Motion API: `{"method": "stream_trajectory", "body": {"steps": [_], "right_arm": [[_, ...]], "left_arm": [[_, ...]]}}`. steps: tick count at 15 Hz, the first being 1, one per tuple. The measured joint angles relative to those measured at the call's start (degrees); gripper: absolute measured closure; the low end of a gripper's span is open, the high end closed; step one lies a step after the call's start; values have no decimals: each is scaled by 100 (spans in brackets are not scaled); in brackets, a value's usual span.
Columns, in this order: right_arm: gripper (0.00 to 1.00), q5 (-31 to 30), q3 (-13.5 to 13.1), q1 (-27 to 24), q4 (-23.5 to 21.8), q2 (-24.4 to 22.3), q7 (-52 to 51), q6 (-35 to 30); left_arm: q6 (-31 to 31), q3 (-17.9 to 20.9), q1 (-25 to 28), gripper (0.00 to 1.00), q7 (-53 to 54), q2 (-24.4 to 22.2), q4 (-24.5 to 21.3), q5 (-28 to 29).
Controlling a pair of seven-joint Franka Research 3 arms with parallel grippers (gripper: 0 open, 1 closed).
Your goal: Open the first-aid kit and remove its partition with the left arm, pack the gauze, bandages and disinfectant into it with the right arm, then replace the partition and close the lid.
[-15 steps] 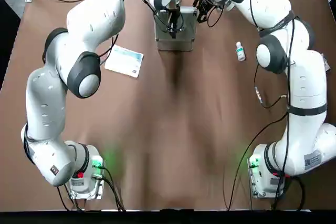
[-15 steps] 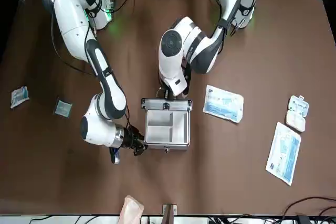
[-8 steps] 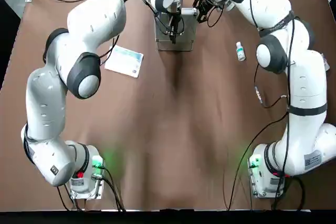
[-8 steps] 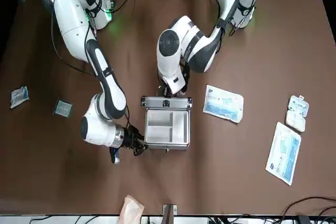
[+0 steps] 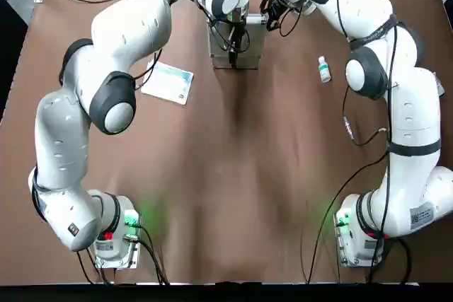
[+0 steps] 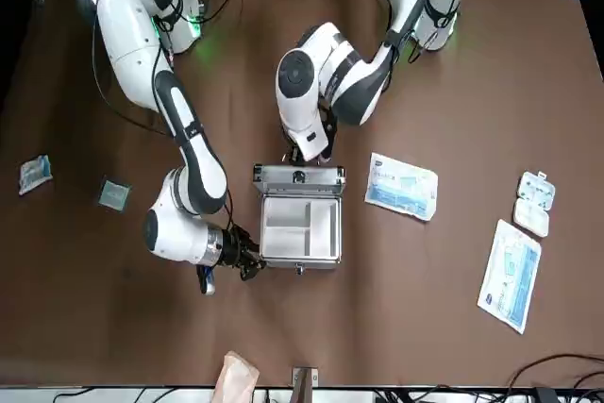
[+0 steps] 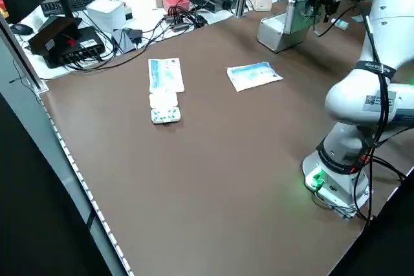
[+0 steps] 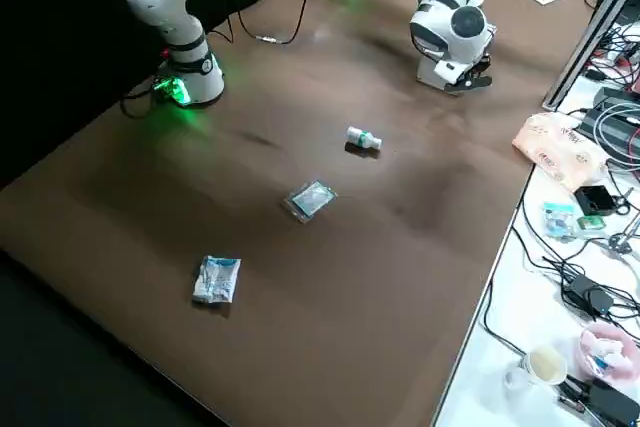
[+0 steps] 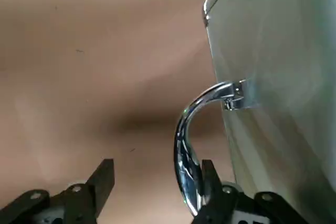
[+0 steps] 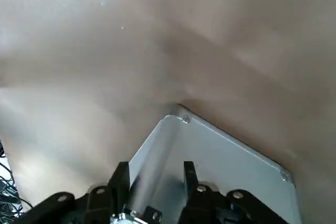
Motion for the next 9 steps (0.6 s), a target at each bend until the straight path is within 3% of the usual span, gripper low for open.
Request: {"method": "stream_trajectory", "body": {"steps": [9], "right_arm": [[52, 0, 0, 1, 0, 0, 0, 0]], "left_arm": [[-80, -33, 4, 20, 0, -129, 11, 1]]}}
